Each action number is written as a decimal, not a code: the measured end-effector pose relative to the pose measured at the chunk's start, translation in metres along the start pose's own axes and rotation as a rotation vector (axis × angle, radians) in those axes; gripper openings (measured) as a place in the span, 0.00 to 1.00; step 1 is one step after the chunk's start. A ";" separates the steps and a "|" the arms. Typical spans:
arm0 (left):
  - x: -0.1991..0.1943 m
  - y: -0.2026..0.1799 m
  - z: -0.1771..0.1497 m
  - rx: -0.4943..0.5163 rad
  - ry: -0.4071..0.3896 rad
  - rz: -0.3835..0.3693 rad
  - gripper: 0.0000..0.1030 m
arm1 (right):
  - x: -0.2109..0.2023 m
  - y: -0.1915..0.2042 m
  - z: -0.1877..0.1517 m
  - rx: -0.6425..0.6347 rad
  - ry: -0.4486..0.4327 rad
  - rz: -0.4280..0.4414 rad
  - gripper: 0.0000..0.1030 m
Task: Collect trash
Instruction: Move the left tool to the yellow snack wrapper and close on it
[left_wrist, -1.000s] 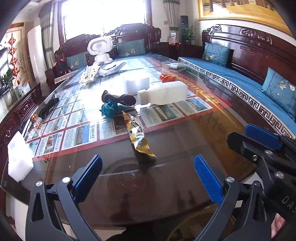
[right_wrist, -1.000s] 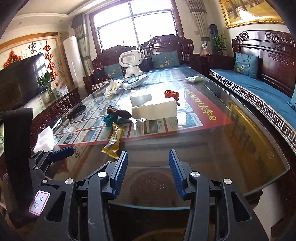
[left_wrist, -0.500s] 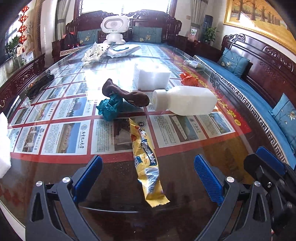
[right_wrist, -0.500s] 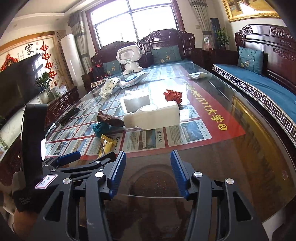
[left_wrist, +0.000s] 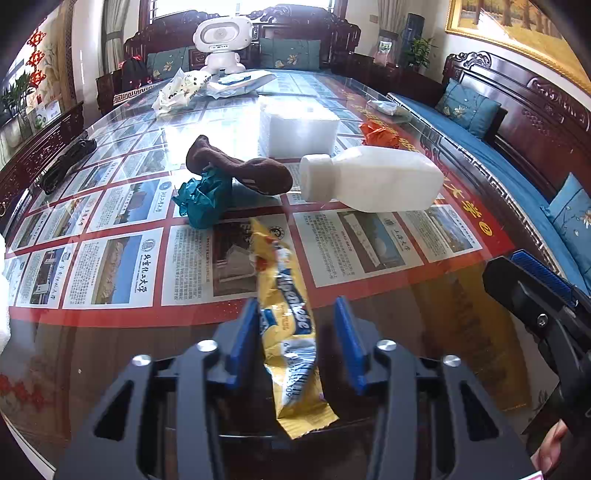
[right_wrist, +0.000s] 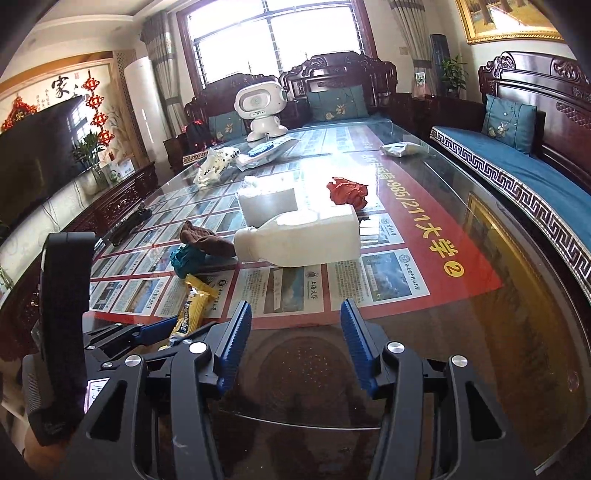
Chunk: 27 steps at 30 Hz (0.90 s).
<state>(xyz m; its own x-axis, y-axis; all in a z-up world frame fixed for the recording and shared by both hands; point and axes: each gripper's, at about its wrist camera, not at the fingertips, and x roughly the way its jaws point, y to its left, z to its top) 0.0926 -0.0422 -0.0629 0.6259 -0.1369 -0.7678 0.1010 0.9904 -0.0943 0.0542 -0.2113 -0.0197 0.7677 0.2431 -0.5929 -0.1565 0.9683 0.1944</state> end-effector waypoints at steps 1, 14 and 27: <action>0.001 0.000 0.001 -0.001 0.001 -0.005 0.25 | 0.003 0.001 0.000 -0.005 0.006 0.002 0.48; 0.006 0.009 0.009 -0.042 -0.005 -0.023 0.25 | 0.035 -0.007 0.017 -0.013 0.050 -0.020 0.48; -0.003 0.057 0.006 -0.114 -0.014 0.020 0.25 | 0.064 0.040 0.029 -0.040 0.072 0.114 0.48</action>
<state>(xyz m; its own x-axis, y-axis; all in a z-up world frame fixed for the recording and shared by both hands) 0.1005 0.0149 -0.0621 0.6376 -0.1165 -0.7615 0.0005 0.9886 -0.1507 0.1150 -0.1584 -0.0267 0.6971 0.3540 -0.6235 -0.2664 0.9352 0.2332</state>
